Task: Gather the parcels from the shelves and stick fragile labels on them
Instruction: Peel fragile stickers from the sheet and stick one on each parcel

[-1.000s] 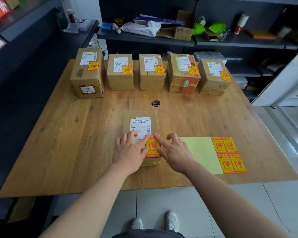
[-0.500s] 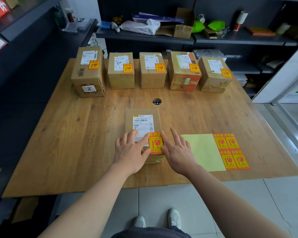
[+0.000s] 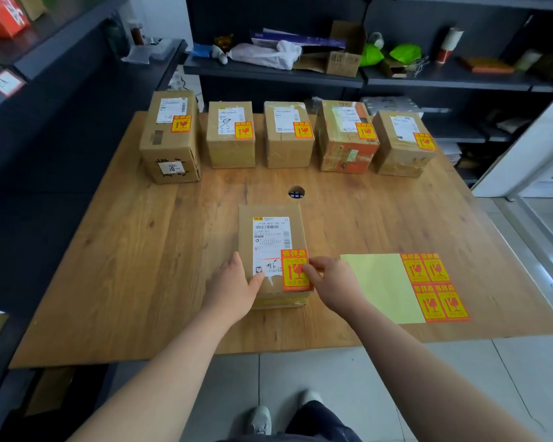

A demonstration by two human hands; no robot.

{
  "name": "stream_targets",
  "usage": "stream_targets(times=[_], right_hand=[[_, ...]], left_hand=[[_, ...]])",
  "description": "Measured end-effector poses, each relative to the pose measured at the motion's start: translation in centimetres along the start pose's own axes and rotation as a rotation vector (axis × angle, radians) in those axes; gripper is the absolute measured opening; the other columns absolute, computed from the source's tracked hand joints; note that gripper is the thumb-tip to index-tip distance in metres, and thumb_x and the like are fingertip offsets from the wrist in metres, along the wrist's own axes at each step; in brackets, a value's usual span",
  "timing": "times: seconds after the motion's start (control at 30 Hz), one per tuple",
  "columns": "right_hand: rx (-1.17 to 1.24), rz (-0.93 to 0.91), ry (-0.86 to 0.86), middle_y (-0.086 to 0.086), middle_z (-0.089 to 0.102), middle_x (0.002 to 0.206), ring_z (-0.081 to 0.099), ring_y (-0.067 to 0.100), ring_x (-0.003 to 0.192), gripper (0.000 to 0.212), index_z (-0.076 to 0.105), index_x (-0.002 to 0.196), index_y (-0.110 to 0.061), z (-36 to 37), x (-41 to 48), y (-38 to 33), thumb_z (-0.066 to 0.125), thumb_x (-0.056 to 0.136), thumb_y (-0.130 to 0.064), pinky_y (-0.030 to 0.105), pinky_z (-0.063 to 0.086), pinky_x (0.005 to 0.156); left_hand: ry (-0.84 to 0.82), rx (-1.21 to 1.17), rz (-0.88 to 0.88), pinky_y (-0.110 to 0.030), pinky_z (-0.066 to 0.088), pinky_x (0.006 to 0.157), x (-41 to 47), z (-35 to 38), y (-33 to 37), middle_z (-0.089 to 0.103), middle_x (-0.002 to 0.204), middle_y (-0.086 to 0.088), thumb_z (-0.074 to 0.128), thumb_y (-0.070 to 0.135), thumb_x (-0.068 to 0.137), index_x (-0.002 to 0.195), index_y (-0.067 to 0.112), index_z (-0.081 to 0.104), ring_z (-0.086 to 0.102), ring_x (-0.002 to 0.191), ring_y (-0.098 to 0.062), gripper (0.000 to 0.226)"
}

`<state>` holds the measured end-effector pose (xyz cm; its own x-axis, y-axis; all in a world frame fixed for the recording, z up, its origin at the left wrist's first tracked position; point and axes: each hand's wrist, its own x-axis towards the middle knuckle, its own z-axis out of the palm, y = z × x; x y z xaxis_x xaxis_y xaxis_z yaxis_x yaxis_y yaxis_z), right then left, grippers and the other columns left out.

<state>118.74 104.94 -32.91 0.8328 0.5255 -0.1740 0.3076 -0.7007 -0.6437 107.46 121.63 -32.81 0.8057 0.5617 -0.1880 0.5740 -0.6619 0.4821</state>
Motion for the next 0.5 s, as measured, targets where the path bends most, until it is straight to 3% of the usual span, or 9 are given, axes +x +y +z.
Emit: stream_targets(times=[0.13, 0.23, 0.4, 0.5], right_hand=[[0.065, -0.015, 0.046, -0.015, 0.064, 0.07, 0.058, 0.001, 0.063, 0.027, 0.072, 0.102, -0.023, -0.6, 1.9, -1.3, 0.052, 0.094, -0.039, 0.016, 0.038, 0.05], [0.108, -0.044, 0.037, -0.011, 0.068, 0.072, 0.062, 0.007, 0.066, 0.026, 0.073, 0.098, -0.022, -1.6, 4.6, -3.2, 0.054, 0.093, -0.038, 0.026, 0.05, 0.058], [0.079, -0.106, 0.0, -0.006, 0.068, 0.072, 0.062, 0.011, 0.065, 0.028, 0.073, 0.093, -0.021, -2.5, 10.1, -6.0, 0.051, 0.094, -0.038, 0.028, 0.051, 0.057], [0.038, -0.133, 0.017, -0.011, 0.059, 0.061, 0.055, 0.006, 0.056, 0.027, 0.07, 0.084, -0.021, -2.2, 13.2, -7.4, 0.051, 0.094, -0.037, 0.02, 0.038, 0.045]], left_hand=[[0.011, -0.11, -0.012, -0.043, 0.045, 0.096, 1.2, -1.4, 0.5, 0.052, 0.132, -0.007, 0.048, 0.043, 0.093, 0.133, 0.01, 0.038, 0.05, 0.117, -0.026, 0.053], [0.059, -0.169, -0.03, -0.043, 0.043, 0.097, 3.3, -3.1, 0.9, 0.051, 0.135, -0.007, 0.048, 0.039, 0.094, 0.136, 0.012, 0.037, 0.048, 0.12, -0.027, 0.051], [0.152, -0.179, -0.102, -0.037, 0.039, 0.095, 8.2, -5.9, 1.5, 0.048, 0.138, -0.01, 0.052, 0.034, 0.093, 0.142, 0.011, 0.032, 0.044, 0.124, -0.03, 0.058], [0.172, -0.189, -0.131, -0.034, 0.039, 0.093, 11.4, -7.0, 1.1, 0.048, 0.139, -0.008, 0.055, 0.031, 0.092, 0.141, 0.011, 0.034, 0.045, 0.125, -0.029, 0.057]])
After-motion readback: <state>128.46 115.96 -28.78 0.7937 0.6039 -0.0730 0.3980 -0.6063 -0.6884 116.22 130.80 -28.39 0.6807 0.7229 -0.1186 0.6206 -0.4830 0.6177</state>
